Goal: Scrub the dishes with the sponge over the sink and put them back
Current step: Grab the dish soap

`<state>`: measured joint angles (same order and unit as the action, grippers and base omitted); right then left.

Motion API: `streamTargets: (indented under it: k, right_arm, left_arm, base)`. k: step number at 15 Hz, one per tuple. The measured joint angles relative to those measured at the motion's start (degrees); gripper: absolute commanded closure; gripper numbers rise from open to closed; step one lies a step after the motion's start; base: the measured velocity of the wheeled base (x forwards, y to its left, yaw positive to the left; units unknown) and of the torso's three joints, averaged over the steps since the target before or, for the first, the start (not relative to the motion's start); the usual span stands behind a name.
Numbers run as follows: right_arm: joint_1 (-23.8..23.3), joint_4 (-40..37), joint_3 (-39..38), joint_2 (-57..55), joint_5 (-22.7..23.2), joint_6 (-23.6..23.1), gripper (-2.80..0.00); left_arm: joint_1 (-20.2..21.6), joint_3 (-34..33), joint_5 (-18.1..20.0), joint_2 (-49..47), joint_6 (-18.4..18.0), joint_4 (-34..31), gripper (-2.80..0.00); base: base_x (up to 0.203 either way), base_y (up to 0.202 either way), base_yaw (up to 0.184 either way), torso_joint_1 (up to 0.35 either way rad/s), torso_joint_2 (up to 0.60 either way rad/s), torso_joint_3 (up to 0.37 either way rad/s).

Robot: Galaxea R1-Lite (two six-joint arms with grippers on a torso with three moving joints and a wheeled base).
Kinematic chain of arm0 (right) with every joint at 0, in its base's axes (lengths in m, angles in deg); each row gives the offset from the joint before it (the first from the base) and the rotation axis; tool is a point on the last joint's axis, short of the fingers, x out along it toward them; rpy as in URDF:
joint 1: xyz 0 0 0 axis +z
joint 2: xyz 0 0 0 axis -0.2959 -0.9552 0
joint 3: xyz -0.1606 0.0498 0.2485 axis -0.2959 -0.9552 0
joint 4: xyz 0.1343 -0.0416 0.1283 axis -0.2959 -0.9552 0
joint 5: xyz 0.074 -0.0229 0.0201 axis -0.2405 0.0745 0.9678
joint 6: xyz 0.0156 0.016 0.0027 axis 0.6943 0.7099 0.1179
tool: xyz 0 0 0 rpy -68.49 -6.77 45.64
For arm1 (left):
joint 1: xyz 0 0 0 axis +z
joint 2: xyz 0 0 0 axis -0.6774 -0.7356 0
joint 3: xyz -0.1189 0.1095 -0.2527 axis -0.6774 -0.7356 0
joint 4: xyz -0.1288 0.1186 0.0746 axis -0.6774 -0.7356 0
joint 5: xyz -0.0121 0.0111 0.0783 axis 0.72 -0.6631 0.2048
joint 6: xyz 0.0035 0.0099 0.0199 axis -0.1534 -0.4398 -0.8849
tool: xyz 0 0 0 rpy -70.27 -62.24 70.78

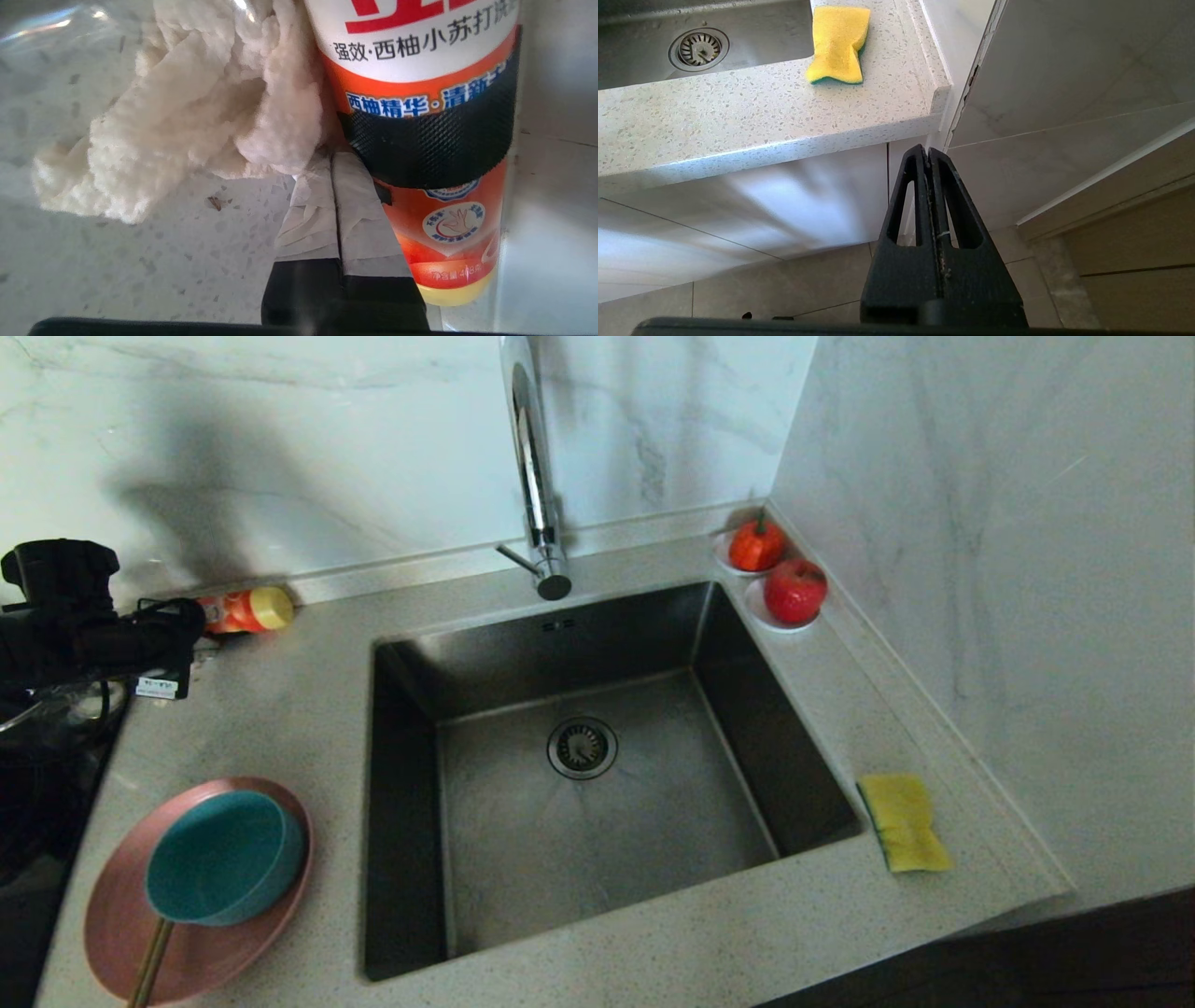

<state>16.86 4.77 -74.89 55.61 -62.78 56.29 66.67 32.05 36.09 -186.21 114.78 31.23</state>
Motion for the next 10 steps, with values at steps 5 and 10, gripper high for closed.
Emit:
streamTargets:
  k: [5,10]
  right_arm:
    - [0.0,0.0,0.0,0.0,0.0,0.0,0.00]
    - [0.0,0.0,0.0,0.0,0.0,0.0,0.00]
  left_arm:
    - [-0.1,-3.1,-0.5,4.1,-0.8,-0.8,0.00]
    - [0.0,-5.4,-0.2,9.7,-2.6,-0.7,0.00]
  base:
    - [0.000,0.000,0.000,0.000,0.00,0.000]
    - [0.000,0.000,0.000,0.000,0.00,0.000]
